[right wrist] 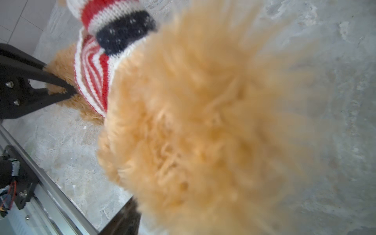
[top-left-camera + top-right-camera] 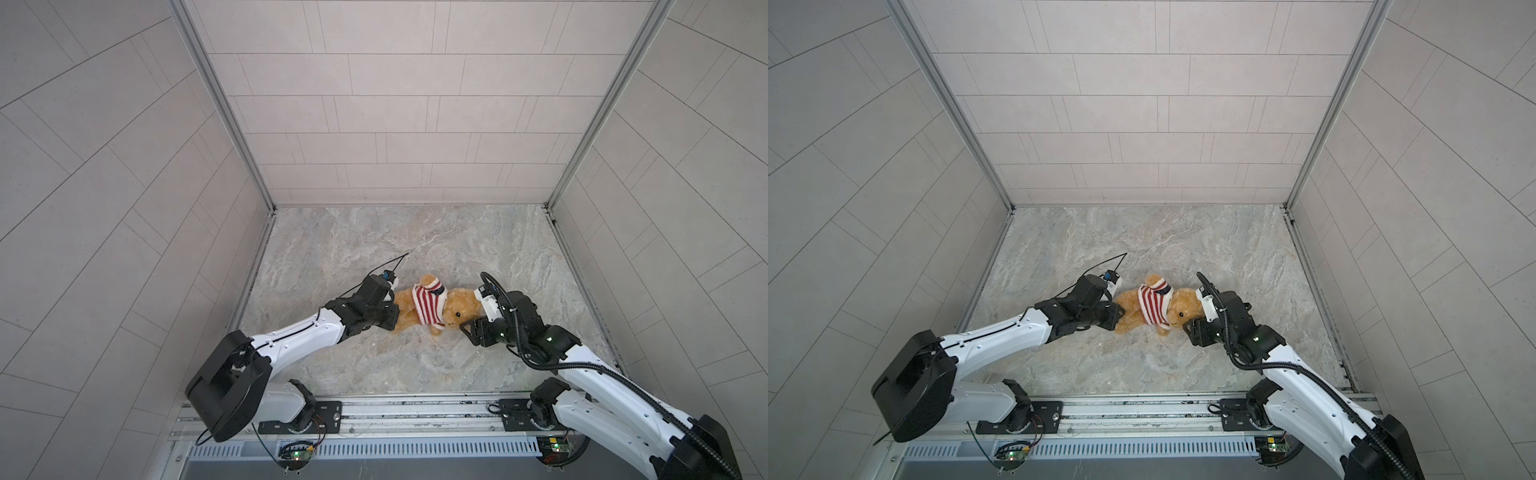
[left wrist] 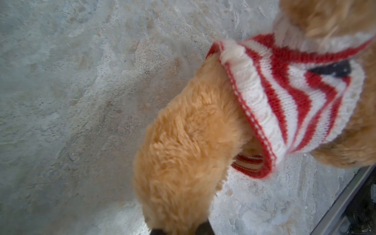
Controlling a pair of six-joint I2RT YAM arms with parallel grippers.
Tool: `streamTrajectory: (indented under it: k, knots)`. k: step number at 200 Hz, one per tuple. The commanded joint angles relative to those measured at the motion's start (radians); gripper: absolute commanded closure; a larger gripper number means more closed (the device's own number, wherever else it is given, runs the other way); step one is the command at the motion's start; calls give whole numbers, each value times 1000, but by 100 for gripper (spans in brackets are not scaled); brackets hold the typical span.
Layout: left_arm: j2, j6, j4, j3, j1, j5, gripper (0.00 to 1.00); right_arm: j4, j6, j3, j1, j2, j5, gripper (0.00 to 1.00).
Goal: Dress the teddy bear
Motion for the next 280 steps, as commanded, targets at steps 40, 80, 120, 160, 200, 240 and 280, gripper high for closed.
streamTrajectory:
  k: [40,80,120,160,200,240,280]
  knots:
    - [53,54,-24,62,5,37,100,117,-43,-21,-4,25,44,59]
    - [15,46,-28,49,6,33,100,137,-41,-11,-5,30,12,91]
    - [-126,20,-76,9,5,-34,51,99,-33,-5,-5,-33,-26,100]
    - [-334,-60,-89,-59,-56,-98,34,113,26,1,-2,-73,-175,100]
    - [-355,-134,0,-83,-167,-107,36,151,121,15,0,-120,-263,100]
    - [-219,-168,134,-83,-166,-70,44,140,126,9,2,-132,-284,100]
    - [-57,-187,274,-63,-124,3,52,135,130,2,3,-147,-303,100]
